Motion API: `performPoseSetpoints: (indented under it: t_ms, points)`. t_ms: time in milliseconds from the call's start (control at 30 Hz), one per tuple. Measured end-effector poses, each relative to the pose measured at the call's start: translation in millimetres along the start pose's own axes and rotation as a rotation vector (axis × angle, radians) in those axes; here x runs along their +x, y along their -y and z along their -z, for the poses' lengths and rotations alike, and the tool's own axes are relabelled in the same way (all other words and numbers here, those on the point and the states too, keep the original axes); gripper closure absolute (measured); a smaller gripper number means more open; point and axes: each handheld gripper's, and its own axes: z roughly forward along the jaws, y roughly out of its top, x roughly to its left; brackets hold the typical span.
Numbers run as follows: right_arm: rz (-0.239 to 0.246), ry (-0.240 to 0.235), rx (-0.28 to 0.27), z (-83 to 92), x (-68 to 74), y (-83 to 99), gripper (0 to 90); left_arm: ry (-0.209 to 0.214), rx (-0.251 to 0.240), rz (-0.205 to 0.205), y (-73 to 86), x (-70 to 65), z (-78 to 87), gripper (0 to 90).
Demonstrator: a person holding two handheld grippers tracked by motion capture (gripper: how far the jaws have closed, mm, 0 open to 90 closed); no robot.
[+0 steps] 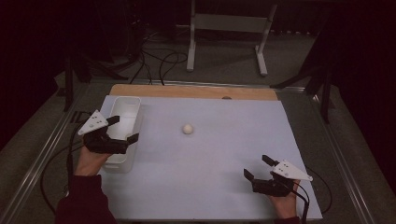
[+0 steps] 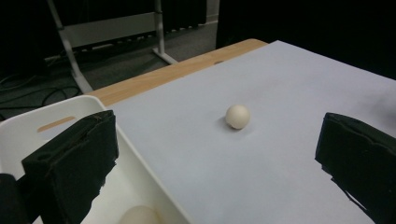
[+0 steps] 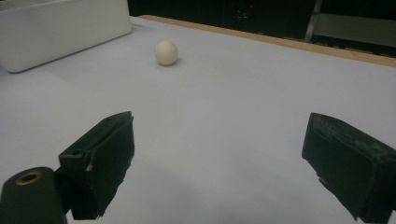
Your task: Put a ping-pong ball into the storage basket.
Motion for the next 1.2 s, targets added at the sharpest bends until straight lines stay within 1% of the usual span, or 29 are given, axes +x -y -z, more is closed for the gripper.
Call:
performPoseSetpoints:
  t_ms: [133, 233, 467, 667, 900, 1200]
  points:
    - [-0.003, 0.001, 0.002, -0.3, 0.0, -0.1, 9.1, 0.010, 0.012, -0.004, -0.5, -2.4, -5.1, 0.2]
    - [-0.001, 0.005, 0.001, 0.2, -0.9, -0.1, 9.1, 0.008, 0.016, -0.008, -0.8, -3.9, -7.8, 0.2]
    - [-0.001, 0.005, -0.002, 0.9, -1.3, 0.0, 9.1, 0.010, -0.013, 0.001, -2.6, -5.6, -8.8, 0.2]
    - [0.000, 0.006, -0.002, 0.8, -2.1, 0.0, 9.1, 0.015, -0.006, -0.007, -3.3, -8.9, -14.9, 0.2]
    - [-0.003, 0.010, -0.006, 1.3, -2.2, -0.1, 9.0, 0.014, -0.009, -0.019, -5.5, -14.8, -19.7, 0.2]
    - [-0.002, 0.008, -0.002, 1.0, -1.9, 0.0, 9.1, 0.017, -0.014, -0.018, -6.5, -17.6, -23.5, 0.2]
